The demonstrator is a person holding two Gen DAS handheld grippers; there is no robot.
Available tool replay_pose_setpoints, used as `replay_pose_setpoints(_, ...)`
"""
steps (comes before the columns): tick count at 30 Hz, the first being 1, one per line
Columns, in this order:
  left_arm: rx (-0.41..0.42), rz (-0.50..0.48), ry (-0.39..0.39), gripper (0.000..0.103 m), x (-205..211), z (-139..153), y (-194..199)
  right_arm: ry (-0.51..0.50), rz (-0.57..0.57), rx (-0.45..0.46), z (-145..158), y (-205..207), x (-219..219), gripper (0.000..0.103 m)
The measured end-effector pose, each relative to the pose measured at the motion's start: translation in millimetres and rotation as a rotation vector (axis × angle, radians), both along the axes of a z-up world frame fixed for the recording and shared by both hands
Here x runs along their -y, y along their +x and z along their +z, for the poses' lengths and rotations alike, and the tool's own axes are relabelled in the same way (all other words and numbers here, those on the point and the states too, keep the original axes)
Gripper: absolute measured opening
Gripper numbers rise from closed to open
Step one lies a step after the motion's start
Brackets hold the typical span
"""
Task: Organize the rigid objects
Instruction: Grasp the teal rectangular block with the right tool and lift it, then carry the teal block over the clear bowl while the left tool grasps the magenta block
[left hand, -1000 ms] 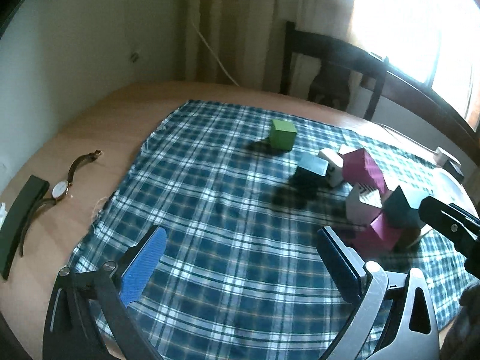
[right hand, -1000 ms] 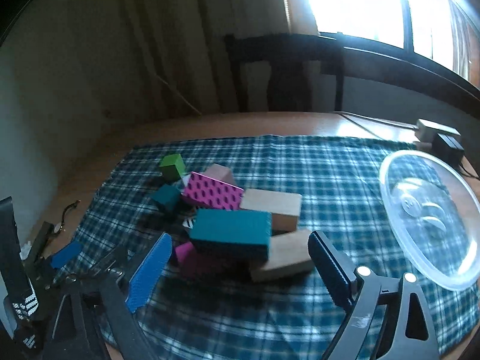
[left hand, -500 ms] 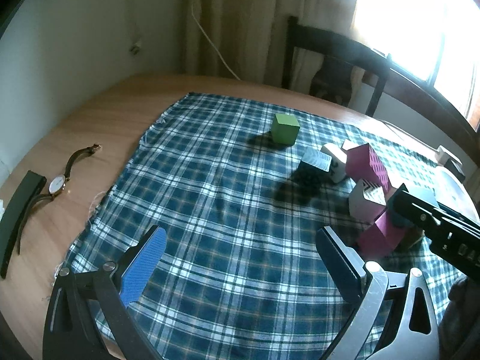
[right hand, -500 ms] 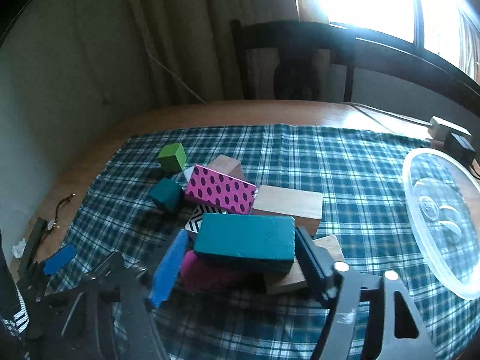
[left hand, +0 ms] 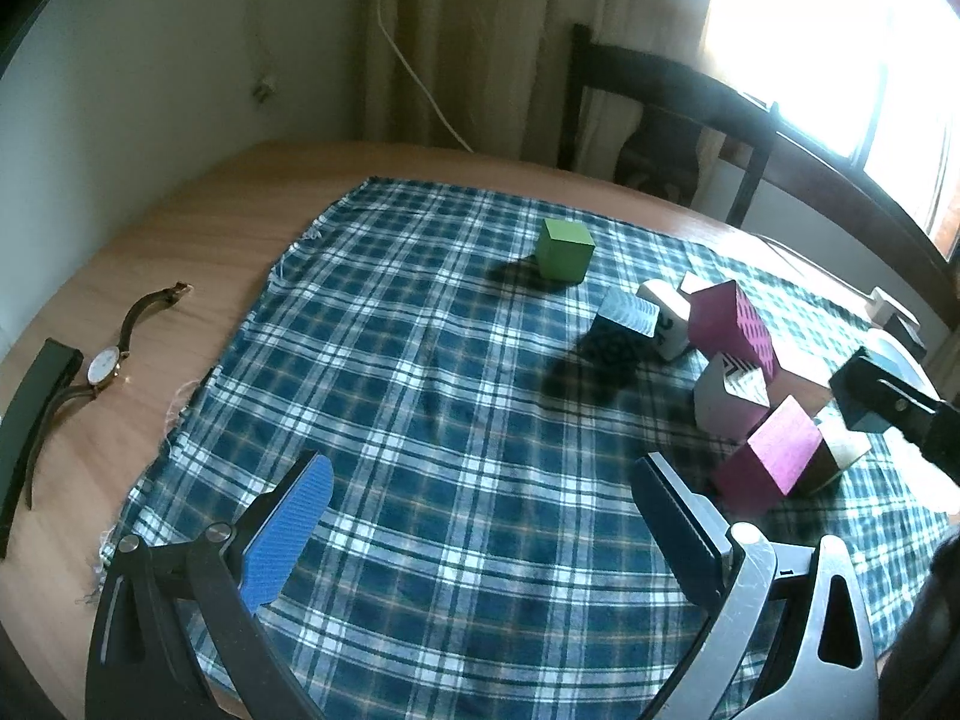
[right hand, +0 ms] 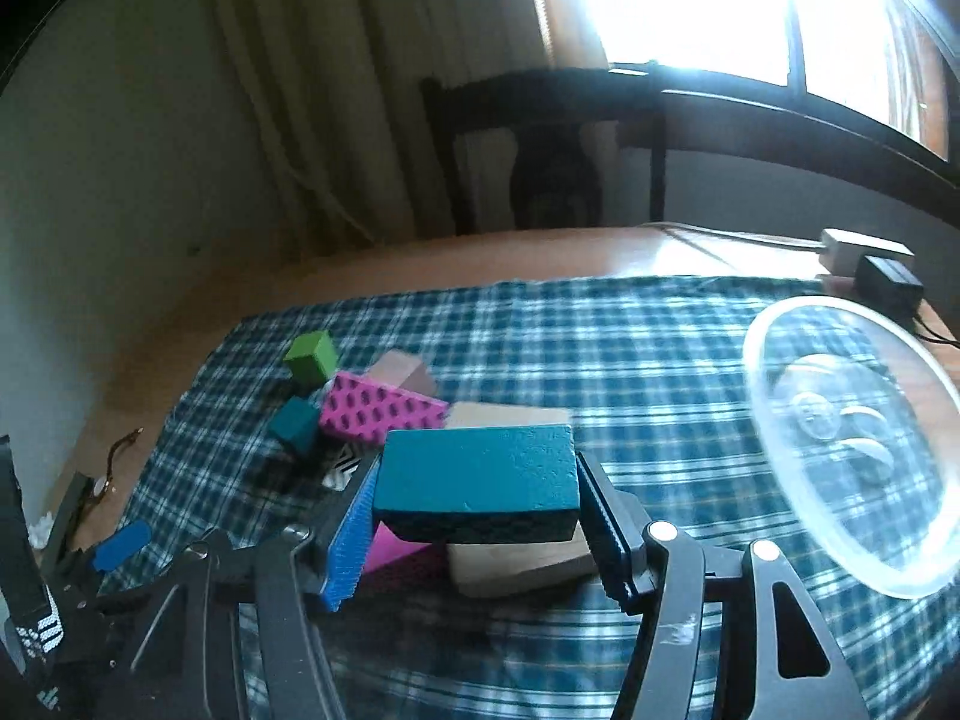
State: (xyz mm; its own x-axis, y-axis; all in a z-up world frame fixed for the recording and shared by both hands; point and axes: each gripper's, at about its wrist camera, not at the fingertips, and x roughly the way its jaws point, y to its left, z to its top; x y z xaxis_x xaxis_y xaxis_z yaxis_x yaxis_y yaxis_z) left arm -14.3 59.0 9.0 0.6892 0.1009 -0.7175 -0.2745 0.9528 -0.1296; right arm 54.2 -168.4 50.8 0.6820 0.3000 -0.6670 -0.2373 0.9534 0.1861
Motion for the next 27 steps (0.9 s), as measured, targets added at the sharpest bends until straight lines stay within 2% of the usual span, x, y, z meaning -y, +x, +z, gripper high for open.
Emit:
replay_pose_setpoints(10,-0.002,-0.027,0.023,0.1,10,4,1,0.002,-0.125,0.024,5,-3,47,0.065)
replay_pose_setpoints(18,-0.037,-0.1,-0.065,0.1,43,15,11,0.014,-0.168,0.047,8,-6,77,0.065)
replay_pose_setpoints(27,-0.048,-0.089,-0.083,0.1,82,29,37,0.022,-0.206,0.064,11,-11,109,0.065)
